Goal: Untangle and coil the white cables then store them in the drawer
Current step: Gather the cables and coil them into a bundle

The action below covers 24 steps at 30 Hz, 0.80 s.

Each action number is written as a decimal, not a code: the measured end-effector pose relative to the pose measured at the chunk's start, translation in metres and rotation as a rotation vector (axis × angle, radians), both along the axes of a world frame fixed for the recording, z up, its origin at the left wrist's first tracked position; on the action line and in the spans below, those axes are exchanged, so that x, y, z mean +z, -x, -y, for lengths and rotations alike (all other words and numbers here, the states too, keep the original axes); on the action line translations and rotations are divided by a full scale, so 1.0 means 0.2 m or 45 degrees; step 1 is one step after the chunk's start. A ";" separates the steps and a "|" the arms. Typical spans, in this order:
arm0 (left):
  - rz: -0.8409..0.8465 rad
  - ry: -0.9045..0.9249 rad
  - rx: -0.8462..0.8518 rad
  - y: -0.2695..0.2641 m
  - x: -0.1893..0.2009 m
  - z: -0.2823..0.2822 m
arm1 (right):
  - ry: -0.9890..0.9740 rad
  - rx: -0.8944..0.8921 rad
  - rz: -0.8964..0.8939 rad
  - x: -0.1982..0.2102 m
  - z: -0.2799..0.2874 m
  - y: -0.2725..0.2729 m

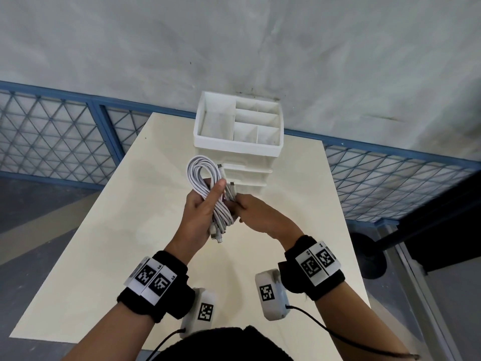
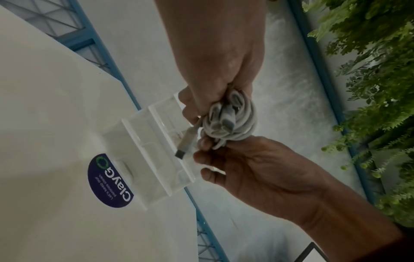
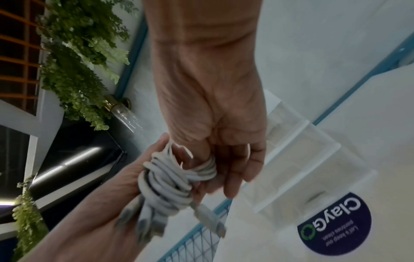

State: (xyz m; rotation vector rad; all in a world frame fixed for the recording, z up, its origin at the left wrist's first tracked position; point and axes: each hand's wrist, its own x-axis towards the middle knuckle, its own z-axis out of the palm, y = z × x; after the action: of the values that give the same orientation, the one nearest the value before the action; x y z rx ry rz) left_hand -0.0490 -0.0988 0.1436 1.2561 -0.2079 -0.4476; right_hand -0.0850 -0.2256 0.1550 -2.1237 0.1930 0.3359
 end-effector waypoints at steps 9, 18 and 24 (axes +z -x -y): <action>0.014 0.126 -0.008 -0.01 0.03 0.04 | -0.344 0.179 -0.164 0.01 0.02 0.02; 0.017 0.185 -0.170 -0.01 0.02 0.06 | -0.686 0.148 -0.213 0.01 0.06 0.02; -0.002 0.123 -0.260 -0.03 0.02 0.03 | -0.702 0.224 -0.363 -0.02 0.06 0.01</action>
State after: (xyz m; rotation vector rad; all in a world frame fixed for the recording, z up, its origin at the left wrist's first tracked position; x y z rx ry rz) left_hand -0.0423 -0.1048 0.1467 1.1441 -0.3547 -0.6074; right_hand -0.0879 -0.2371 0.1509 -1.5444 0.0653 0.7100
